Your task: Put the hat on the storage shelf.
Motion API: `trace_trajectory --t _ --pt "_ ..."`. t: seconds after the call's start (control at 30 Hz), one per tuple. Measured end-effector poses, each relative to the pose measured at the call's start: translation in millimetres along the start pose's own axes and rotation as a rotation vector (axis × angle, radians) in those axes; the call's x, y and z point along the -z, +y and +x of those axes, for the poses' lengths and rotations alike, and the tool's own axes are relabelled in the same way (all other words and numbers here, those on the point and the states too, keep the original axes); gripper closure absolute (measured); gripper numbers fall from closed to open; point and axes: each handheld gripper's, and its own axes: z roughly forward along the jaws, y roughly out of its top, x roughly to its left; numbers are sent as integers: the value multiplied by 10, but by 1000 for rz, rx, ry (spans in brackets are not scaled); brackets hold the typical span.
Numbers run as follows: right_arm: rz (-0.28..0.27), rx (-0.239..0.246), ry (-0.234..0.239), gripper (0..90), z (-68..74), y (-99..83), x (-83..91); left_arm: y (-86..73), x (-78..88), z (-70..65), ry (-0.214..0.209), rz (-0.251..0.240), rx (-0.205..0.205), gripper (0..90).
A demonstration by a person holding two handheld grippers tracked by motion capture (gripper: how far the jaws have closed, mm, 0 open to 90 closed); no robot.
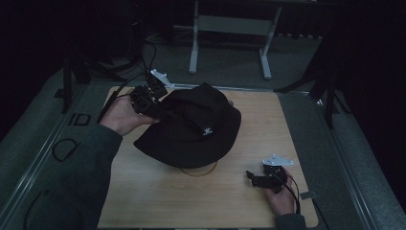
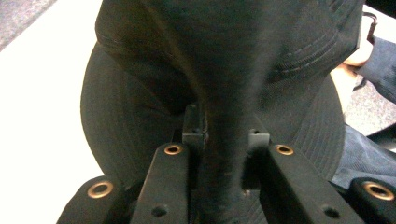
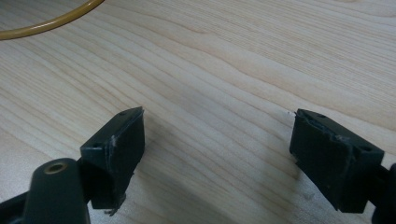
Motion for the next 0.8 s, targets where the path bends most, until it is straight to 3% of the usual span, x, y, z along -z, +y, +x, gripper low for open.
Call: trace_trajectory --t 0.17,0.27,0.37,0.63,0.8 --pt "0 0 0 180 0 0 0 0 -28 -16 -8 -3 -6 683" --pt "0 0 0 181 1 0 0 -6 2 2 -25 -36 14 617" --pt "0 0 0 181 1 0 0 -25 39 -13 14 -56 8 533" --pt "1 -1 0 180 2 0 0 -50 123 -5 45 -98 30 326" --pt "0 -1 0 181 1 0 0 -67 184 3 63 -121 41 264"
